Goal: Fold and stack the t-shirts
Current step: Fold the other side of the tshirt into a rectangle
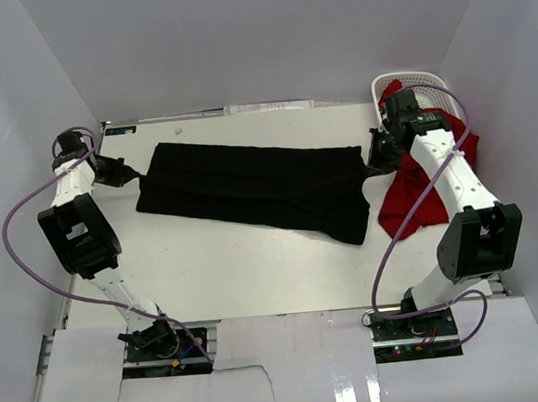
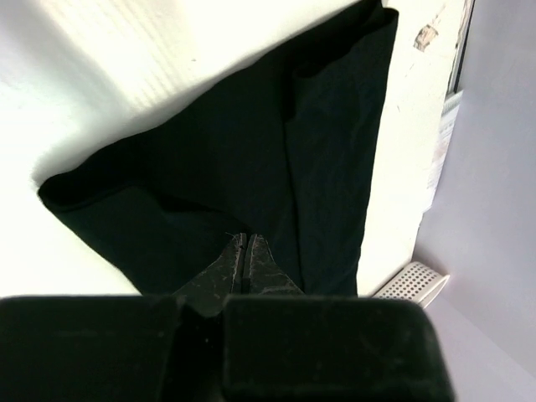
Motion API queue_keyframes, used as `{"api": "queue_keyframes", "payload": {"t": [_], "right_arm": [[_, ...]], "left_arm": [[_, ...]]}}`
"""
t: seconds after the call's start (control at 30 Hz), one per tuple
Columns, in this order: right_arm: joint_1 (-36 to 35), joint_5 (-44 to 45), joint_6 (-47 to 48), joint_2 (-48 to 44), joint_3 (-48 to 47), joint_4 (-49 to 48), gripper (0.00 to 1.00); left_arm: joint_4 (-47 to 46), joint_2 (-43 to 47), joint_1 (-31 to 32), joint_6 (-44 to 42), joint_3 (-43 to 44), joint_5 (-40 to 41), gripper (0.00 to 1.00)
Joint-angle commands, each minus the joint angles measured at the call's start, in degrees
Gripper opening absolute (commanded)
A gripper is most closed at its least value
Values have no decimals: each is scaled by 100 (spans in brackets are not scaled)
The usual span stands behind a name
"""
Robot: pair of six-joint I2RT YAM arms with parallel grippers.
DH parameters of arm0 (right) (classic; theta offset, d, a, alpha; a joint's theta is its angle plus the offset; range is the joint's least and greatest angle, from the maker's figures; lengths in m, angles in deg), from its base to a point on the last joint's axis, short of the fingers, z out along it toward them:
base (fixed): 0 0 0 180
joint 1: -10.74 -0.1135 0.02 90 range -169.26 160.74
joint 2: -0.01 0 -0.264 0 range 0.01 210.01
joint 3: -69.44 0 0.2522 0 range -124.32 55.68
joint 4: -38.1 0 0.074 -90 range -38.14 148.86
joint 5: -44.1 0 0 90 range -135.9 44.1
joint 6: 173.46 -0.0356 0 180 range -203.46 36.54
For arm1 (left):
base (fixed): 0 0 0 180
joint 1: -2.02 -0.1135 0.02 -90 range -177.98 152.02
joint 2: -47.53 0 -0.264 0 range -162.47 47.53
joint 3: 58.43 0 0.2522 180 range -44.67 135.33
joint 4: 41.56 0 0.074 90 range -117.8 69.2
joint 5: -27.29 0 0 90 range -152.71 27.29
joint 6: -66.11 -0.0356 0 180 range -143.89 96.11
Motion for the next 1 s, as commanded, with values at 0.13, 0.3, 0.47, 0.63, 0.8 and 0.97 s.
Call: {"api": "queue_keyframes", "payload": {"t": [0.13, 0.3, 0.47, 0.63, 0.8, 0.97], "right_arm": [[63, 249, 90, 173, -373, -129, 8], [89, 293, 73, 297, -426, -155, 8], [124, 354, 46, 472, -514, -190, 8], [177, 354, 46, 666, -558, -208, 8], [221, 389, 29, 850, -680, -252, 8], [256, 380, 11, 1017, -847, -252, 8]], "left_arm": [[-18, -200, 246, -79, 577, 118, 0], [35, -367, 264, -53, 735, 144, 0], [88, -490, 264, 9, 815, 153, 0], [79, -560, 264, 53, 850, 118, 0], [88, -648, 264, 53, 885, 153, 0], [88, -780, 264, 96, 973, 109, 0]]}}
